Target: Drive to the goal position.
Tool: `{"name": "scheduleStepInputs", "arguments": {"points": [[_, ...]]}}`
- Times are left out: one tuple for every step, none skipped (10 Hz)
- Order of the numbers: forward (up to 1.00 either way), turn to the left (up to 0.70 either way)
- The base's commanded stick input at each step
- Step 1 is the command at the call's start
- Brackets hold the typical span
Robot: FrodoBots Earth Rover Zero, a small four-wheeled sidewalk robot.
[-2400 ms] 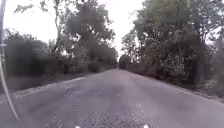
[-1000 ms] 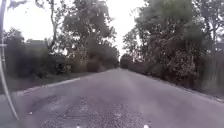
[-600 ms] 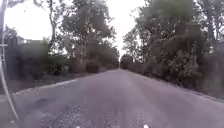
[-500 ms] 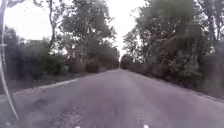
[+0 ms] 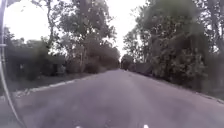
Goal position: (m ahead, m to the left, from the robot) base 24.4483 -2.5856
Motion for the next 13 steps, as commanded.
{"name": "scheduleStepInputs", "arguments": {"points": [[0.70, 0.00], [0.70, 0.00], [0.70, 0.00], [0.70, 0.00], [0.70, 0.00], [0.70, 0.00], [0.70, 0.00], [0.70, 0.00], [0.70, 0.00], [0.70, 0.00], [0.70, 0.00], [0.70, -0.35], [0.70, -0.35]]}}
